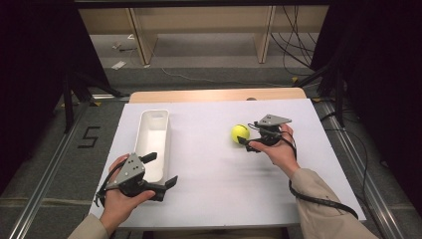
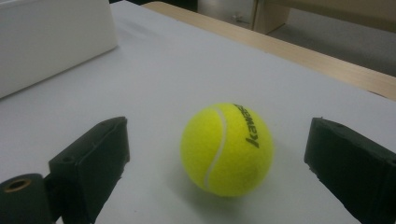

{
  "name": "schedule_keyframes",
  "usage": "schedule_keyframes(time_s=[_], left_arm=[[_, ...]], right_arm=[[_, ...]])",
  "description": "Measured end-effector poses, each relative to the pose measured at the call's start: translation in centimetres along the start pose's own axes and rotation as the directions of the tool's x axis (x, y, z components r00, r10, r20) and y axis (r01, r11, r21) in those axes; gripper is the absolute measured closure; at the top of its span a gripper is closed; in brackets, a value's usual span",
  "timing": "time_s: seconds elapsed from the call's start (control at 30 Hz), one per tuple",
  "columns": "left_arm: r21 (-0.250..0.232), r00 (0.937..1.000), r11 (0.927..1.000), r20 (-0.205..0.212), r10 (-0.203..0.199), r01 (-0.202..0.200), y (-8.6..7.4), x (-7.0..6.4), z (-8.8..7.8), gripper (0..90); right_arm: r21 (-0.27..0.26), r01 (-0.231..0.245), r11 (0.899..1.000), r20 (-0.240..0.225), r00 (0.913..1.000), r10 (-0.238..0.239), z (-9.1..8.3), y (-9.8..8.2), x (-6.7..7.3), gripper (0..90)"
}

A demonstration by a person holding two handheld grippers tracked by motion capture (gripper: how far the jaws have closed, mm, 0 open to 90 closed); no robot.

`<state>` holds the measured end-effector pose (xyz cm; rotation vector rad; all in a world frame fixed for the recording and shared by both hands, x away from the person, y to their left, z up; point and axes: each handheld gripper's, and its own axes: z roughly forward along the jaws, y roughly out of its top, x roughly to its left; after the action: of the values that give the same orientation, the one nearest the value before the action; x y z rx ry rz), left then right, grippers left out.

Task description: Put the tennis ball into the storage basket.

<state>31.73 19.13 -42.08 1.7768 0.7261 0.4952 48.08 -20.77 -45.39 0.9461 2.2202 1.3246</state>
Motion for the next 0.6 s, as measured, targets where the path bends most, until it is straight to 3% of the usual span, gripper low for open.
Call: schedule_keyframes(time_s=[0.6], left_arm=[[-0.005,1.0,1.0,-0.003,0.0,0.0,0.0,0.0,-0.1,0.0]], right_arm=[[0.021,-0.013,1.0,0.006,0.9999,0.013,1.5,0.1,-0.4,7.5]])
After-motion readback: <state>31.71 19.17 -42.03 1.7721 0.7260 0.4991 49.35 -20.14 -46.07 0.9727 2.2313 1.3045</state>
